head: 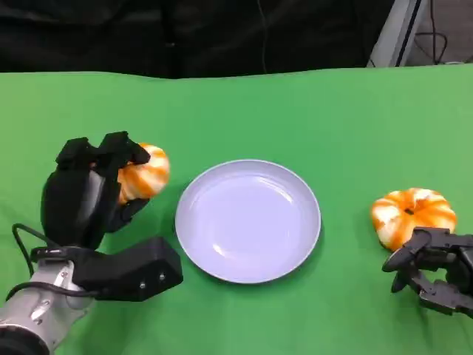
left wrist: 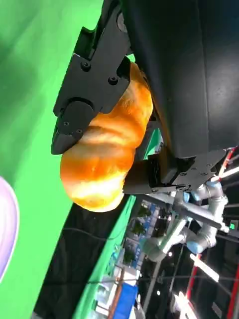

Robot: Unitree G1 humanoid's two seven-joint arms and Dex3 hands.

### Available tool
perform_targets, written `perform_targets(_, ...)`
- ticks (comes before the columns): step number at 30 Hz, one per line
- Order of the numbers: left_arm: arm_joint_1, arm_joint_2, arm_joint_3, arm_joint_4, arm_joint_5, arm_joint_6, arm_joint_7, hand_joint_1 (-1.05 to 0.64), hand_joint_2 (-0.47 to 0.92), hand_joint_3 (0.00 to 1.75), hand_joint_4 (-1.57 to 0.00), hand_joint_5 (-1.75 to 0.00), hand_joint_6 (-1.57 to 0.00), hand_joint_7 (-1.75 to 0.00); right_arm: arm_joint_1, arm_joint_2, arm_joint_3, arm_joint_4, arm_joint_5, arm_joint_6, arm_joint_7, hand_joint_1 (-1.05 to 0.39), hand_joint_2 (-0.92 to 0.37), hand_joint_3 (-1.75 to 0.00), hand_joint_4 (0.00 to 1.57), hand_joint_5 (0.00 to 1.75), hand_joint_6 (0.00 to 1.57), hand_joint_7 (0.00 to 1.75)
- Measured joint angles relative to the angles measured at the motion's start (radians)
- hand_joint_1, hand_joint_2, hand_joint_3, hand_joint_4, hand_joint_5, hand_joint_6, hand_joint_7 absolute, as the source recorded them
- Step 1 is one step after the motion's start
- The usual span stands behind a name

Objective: Grasp the bread from the table and place it into the plate.

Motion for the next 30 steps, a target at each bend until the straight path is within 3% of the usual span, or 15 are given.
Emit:
perform_targets(9,0.013,-0.029,-0.009,-0.07,0.008,0.0,-0.027,-0.07,0.92,0.3,-0.55,-1.62,-0.68,-1.18,0.0,0.0,0.001,0.0,-0.002,0.0,-0.007,0.05,-0.82,-0.63,0.88,1.35,0.95,0.93)
perform_targets(30,0.022,-0.129,-0.06,-0.13,0.04,-0.02,-0.082,-0.04,0.92,0.26,-0.51,-1.72,-0.6,-1.38,0.0,0.001,0.006,0.002,-0.002,0.0,-0.016,0.05,-0.8,-0.68,0.88,1.35,0.95,0.93)
